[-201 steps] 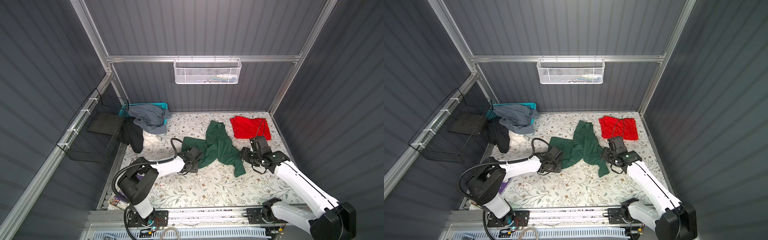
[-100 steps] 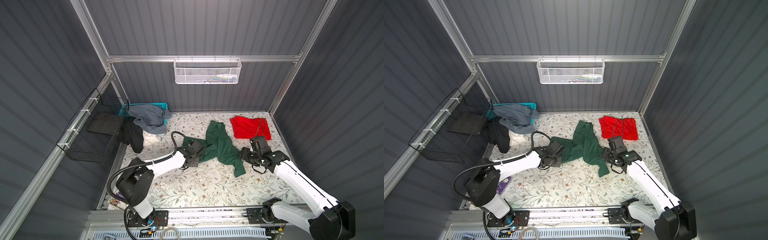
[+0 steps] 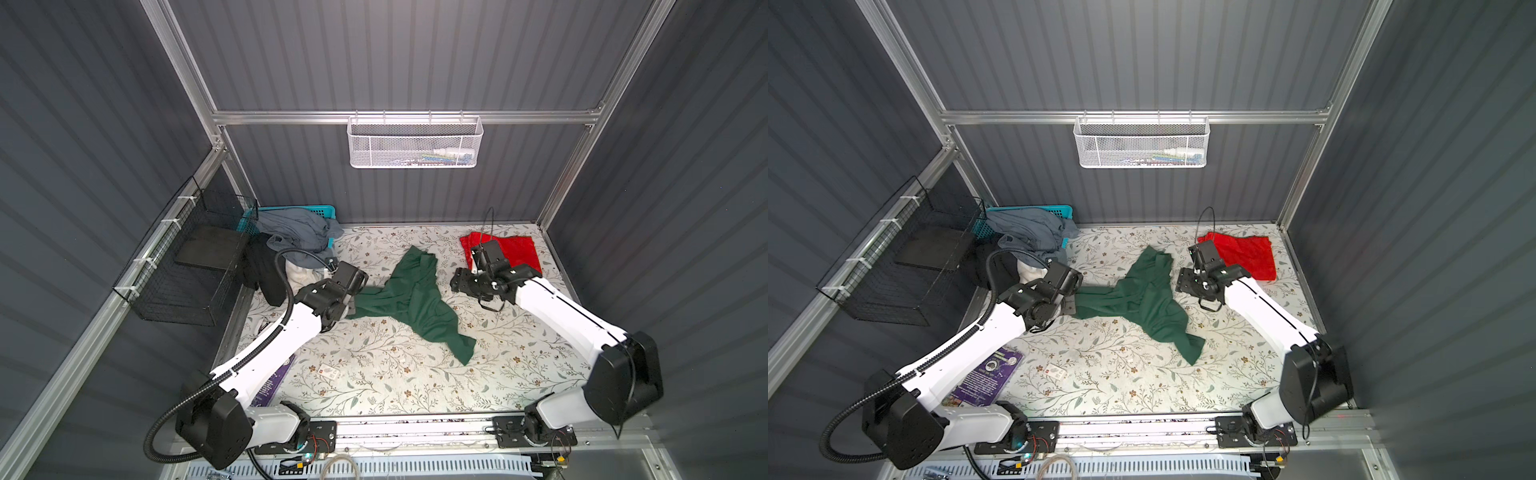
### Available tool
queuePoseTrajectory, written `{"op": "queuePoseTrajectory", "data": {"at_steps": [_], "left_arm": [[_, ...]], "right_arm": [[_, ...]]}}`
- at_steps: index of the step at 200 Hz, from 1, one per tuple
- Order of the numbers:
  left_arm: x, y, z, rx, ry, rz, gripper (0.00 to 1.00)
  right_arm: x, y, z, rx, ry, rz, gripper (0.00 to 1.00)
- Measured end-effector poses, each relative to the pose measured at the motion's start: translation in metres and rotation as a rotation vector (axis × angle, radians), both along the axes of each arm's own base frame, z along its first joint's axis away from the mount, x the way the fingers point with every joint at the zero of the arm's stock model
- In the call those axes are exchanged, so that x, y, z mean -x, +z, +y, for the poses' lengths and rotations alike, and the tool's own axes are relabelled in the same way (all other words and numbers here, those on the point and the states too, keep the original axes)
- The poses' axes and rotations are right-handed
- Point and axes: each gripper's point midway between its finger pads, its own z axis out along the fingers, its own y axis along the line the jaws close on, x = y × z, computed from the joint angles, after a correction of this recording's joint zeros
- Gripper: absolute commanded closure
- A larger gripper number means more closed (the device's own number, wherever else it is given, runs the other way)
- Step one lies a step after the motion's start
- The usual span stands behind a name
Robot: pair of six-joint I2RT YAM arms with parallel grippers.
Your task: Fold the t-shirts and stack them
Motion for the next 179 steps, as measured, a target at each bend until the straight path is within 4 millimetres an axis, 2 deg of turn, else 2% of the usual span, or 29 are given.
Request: {"op": "queuePoseTrajectory", "data": {"at_steps": [20, 71, 109, 131, 179], "left_arm": [[0.005, -0.003, 0.007, -0.027, 0.014, 0.020, 1.00], [0.011, -0.013, 0.011, -0.045, 0.018, 0.046, 1.00], [0.010, -0.015, 0.007, -0.031, 0.011, 0.054, 1.00], [0.010, -0.018, 0.004, -0.021, 0.004, 0.065, 1.00], [0.010, -0.019, 0.002, -0.010, -0.002, 0.070, 1.00]], "right_arm": [[-0.026, -0.002, 0.026, 0.001, 0.038, -0.013, 0.28], [-0.091, -0.032, 0.086, 0.012, 0.139, -0.026, 0.33], [-0.125, -0.055, 0.125, 0.031, 0.208, -0.038, 0.37], [-0.141, -0.066, 0.131, 0.061, 0.218, -0.052, 0.38], [-0.167, -0.077, 0.125, 0.164, 0.206, -0.101, 0.44]]}}
